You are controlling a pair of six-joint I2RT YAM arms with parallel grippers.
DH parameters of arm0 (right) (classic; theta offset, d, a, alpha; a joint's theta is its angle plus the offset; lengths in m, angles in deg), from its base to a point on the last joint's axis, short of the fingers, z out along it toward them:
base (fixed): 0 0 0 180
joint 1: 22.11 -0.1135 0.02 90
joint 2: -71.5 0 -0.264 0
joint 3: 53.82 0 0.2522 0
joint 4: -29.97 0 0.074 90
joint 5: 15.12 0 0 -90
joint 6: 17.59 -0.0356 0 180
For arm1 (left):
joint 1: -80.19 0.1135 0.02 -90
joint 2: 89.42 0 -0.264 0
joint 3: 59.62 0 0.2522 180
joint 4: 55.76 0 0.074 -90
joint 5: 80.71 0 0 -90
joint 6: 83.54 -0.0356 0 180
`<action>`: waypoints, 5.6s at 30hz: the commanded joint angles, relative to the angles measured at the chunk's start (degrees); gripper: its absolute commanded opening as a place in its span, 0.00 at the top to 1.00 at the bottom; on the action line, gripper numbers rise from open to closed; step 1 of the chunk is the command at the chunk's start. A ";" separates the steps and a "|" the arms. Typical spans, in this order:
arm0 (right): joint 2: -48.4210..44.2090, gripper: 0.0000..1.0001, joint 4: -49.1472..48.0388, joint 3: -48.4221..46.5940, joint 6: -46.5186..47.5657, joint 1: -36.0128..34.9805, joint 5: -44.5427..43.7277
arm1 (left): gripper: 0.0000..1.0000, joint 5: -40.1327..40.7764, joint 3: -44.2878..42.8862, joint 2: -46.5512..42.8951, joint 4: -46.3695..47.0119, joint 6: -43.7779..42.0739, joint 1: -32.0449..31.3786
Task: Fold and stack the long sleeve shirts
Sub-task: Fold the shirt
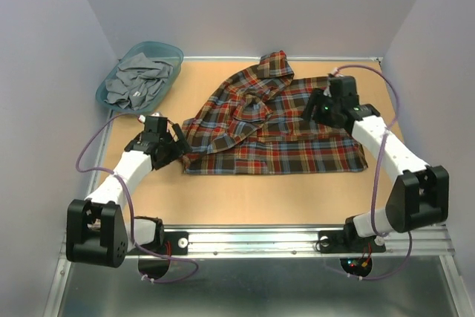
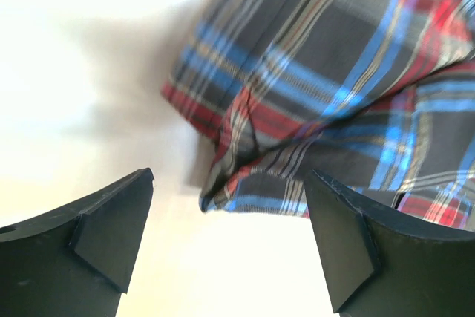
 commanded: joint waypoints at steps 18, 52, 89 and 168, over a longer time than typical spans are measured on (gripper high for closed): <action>34.44 0.38 -9.34 -28.28 -7.21 -13.79 3.31 | 0.04 7.78 3.10 -10.52 13.15 -9.16 0.08; 35.95 0.99 -17.34 -37.50 -10.11 -14.93 14.82 | 0.05 4.17 3.01 -7.97 14.21 -9.42 0.08; -14.49 0.98 -14.71 3.95 -36.92 -15.19 -5.81 | 0.05 5.14 2.83 -7.36 13.42 -9.60 0.08; 18.80 0.99 22.56 -36.45 -9.86 -35.32 -46.17 | 0.06 -7.53 3.45 -9.73 13.50 7.79 -7.03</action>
